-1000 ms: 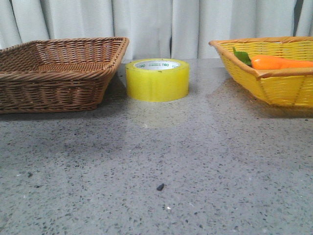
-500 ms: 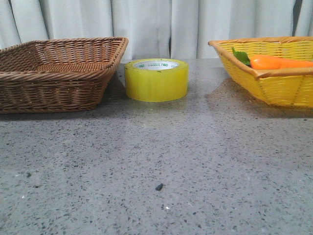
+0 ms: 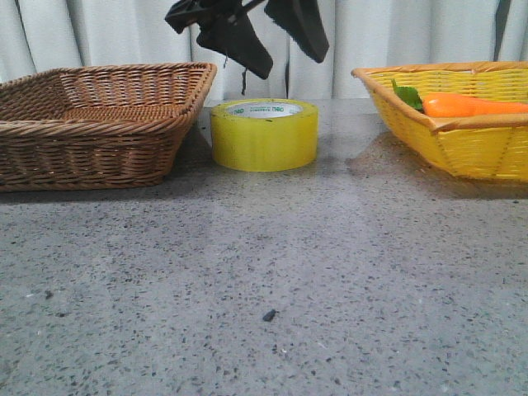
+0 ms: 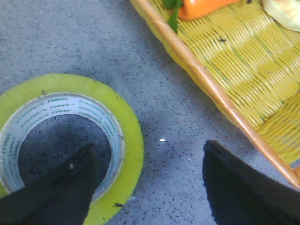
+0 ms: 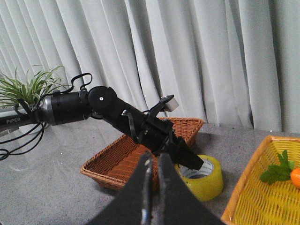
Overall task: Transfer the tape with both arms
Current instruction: 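Lower the left gripper onto the tape roll and grasp its rim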
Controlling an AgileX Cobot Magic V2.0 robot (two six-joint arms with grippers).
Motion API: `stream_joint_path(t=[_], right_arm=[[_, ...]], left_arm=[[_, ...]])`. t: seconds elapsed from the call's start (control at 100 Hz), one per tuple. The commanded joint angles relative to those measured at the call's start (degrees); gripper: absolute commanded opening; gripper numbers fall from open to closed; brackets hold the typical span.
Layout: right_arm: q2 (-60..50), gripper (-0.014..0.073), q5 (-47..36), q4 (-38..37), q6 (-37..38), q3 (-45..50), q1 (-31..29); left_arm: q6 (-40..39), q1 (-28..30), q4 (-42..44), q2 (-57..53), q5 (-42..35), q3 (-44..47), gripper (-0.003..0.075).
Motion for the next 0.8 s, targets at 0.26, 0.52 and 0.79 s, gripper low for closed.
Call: stream_joint_path(t=[0.26,0.52,0.79], right_arm=[[1.71,-0.0055,-0.99,0.35,-0.13,-1.16,-0.17],[1.71,-0.0055,1.22,0.35,-0.13,-1.16,-0.17],[1.71,-0.0056,1.36,0.35,-0.13,-1.16,-0.17]], left_arm=[[-1.34,-0.65,-1.38,1.93,-6.68,-2.25,0.0442],[-1.34,-0.73,-1.62,4.02,-7.43,-2.25,0.0441],[-1.26,-1.04,-3.05,5.88,-6.94,-2.25,0.0279]])
